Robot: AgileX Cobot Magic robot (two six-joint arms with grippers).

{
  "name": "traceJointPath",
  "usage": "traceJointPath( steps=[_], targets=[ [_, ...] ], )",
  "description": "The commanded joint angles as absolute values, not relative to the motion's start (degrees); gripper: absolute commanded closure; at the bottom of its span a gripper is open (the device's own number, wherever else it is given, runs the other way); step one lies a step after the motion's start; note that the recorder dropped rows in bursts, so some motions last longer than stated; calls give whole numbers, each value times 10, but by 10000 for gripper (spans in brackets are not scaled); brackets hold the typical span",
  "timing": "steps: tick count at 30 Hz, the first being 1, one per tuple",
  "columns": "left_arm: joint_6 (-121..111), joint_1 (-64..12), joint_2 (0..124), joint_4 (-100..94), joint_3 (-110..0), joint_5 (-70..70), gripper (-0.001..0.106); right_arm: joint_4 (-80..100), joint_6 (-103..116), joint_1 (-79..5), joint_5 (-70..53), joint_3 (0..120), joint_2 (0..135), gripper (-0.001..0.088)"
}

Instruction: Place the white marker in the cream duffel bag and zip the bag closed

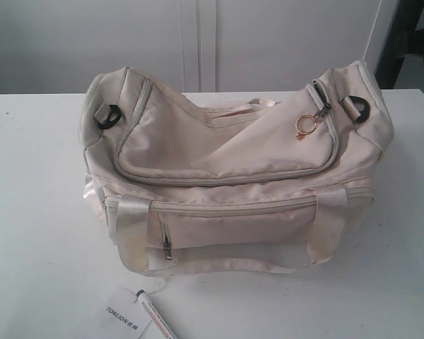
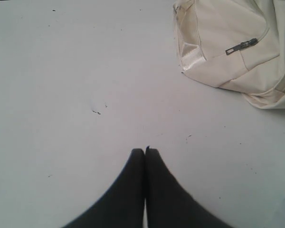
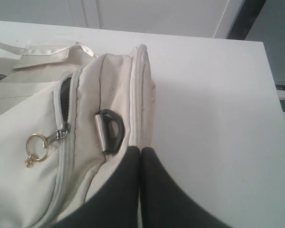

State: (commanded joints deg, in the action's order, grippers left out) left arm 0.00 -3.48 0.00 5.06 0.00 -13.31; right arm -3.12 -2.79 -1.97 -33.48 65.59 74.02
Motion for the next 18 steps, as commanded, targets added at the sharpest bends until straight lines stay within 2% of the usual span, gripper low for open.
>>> traceJointPath(
  steps=[13,18],
  targets=[
    [0,-35,0,51,0,-133,1053,-36,-28,-20,-340,722,836,868],
    [0,-35,0,51,0,-133,1053,-58,-57,-20,-383,762,871,868]
  ],
)
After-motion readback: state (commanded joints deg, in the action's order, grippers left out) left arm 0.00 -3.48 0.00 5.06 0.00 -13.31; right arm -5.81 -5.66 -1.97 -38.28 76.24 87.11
